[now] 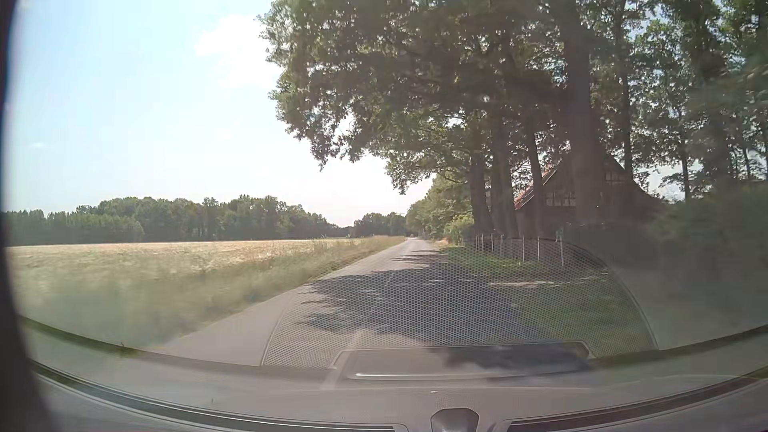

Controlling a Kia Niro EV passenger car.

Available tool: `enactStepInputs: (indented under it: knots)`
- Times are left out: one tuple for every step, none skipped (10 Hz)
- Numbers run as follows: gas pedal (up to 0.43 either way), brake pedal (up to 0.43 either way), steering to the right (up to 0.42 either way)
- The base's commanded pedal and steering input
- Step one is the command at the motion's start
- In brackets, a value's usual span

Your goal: Follow the waypoints while adhering to traffic rules and regulations

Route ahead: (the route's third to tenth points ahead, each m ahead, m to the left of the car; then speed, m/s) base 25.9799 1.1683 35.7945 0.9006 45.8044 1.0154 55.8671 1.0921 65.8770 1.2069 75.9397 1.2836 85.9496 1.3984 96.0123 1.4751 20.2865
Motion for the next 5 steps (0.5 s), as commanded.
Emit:
enactStepInputs:
  knots:
    - [0.177, 0.006, 0.006]
    - [0.177, 0.006, 0.005]
    - [0.177, 0.006, 0.005]
    - [0.177, 0.006, 0.005]
    - [0.177, 0.006, 0.005]
